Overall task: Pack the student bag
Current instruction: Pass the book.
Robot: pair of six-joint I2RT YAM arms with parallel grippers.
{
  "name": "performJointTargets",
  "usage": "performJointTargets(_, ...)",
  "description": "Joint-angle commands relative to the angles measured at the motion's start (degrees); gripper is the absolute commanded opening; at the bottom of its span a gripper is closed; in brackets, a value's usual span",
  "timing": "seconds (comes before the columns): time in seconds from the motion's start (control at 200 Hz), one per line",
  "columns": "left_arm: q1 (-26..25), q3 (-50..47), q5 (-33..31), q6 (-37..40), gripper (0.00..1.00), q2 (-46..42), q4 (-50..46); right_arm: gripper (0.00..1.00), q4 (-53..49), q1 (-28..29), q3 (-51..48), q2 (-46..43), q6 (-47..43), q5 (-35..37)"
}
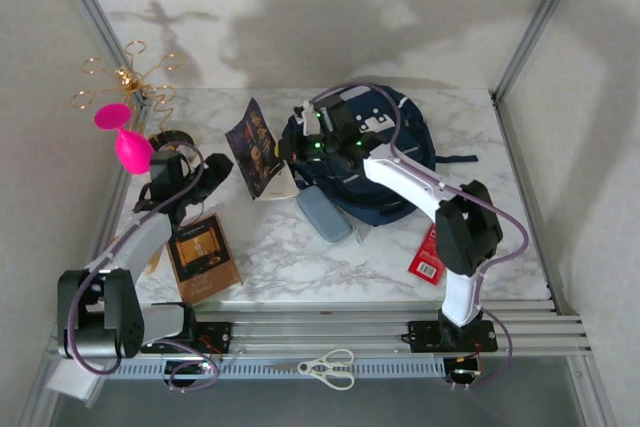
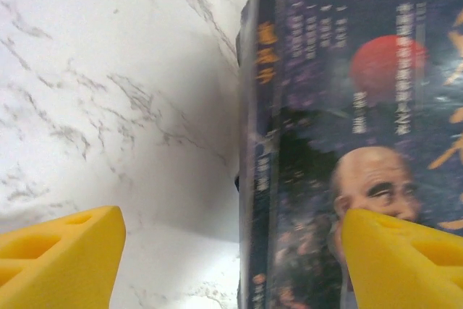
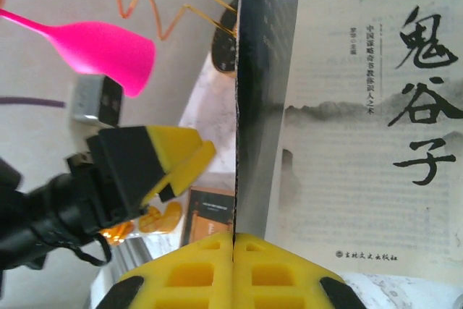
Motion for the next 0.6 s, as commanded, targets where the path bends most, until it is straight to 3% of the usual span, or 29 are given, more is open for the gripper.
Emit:
performJointTargets(0.0,0.2,-3.3,4.6,-6.5,0.80,-3.8,1.6,0.00,5.9,-0.4,-1.9,-4.2,3.1,-3.6)
performJointTargets(0.13,-1.2,-7.4,5.3,-13.6,0.81,-6.4,12.0,0.00,7.3,-0.4,-1.5,-3.8,4.4,-5.3)
performJointTargets(0.285,-4.8,-4.6,5.7,-11.0,0.80,-0.1,17.4,0.00,7.7,-0.4,-0.6,-1.3,3.9,-4.6)
performJointTargets(0.361,-5.9,-4.8,7.7,-12.4,0.76,4.2,23.8,0.00,8.3,-1.8,-0.4,0.0,4.4,-4.8)
performJointTargets(0.441,-6.1,-3.3,6.7,-12.0,0.69,8.2,23.0,0.00,9.2,-2.4,-0.4,0.9,4.8,-4.8)
performJointTargets(0.596,-7.0,-3.6,6.9,-14.1,0.58,12.5,30.2,0.00,9.0,-2.7,0.7,3.4,4.6,-4.9)
